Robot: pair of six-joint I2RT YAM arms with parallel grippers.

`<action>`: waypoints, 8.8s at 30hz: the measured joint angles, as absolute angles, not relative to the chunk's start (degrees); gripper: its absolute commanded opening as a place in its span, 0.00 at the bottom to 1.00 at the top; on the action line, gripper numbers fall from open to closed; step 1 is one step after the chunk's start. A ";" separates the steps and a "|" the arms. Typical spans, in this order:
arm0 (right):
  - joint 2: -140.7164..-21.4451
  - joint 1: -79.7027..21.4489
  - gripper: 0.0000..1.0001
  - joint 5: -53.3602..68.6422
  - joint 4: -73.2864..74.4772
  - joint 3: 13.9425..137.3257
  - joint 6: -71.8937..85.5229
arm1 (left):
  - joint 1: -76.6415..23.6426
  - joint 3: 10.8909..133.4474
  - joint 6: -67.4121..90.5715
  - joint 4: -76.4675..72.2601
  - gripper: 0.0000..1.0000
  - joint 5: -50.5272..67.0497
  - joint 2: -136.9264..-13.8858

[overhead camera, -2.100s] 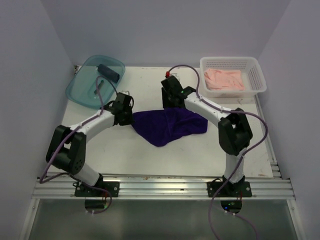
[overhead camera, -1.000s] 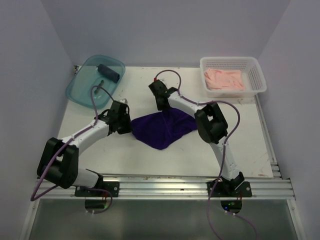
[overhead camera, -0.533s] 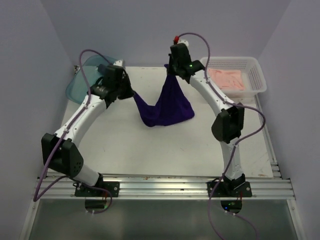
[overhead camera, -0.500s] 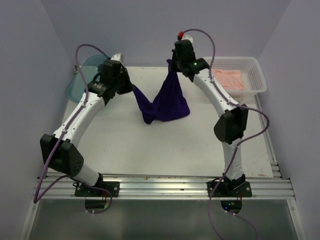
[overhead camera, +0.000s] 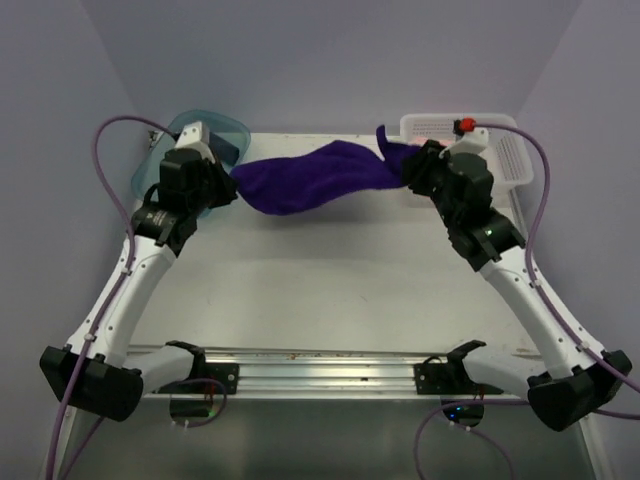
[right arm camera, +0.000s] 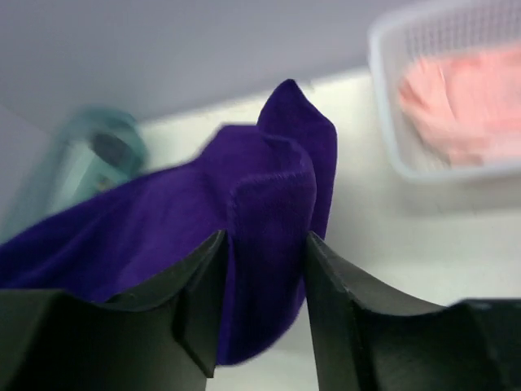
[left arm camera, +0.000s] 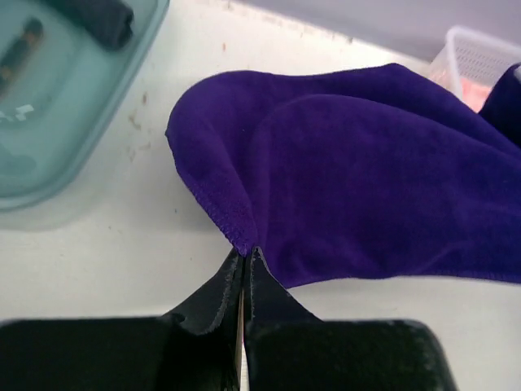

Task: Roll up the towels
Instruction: Flatten the towel, then fold the towel

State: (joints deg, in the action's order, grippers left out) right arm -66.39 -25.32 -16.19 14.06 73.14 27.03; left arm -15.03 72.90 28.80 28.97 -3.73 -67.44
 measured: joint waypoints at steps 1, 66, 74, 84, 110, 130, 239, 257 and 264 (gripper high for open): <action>-65.23 -25.32 0.52 -17.19 14.48 68.58 27.57 | -15.03 69.52 28.95 28.73 0.00 -3.05 -66.83; -59.18 -3.36 0.00 -0.95 21.17 58.72 36.82 | -14.22 72.38 30.20 37.41 0.00 -8.71 -66.06; -48.49 -3.36 0.00 -2.55 30.92 66.26 35.66 | -14.15 88.40 28.82 42.46 0.00 -10.09 -58.33; -35.24 -3.36 0.00 -3.99 44.64 80.42 32.58 | -14.15 94.83 26.87 49.19 0.00 -10.22 -48.01; -56.34 -4.54 0.00 -6.42 34.35 48.64 32.64 | -14.04 63.70 27.31 41.74 0.00 -9.87 -70.83; -84.64 -4.54 0.00 -5.43 20.43 60.66 33.04 | -3.53 73.45 27.83 32.45 0.00 -1.87 -93.58; -55.29 -1.02 0.00 -4.16 33.34 51.20 28.84 | -32.73 41.39 44.05 7.55 0.25 -1.87 -88.51; -64.49 -35.16 0.00 -8.03 35.48 61.82 28.99 | -28.51 48.51 36.32 30.17 0.24 -6.46 -72.77; -75.20 -48.18 0.00 -9.56 32.49 65.49 29.63 | -25.41 37.26 36.73 28.64 0.21 -2.20 -74.37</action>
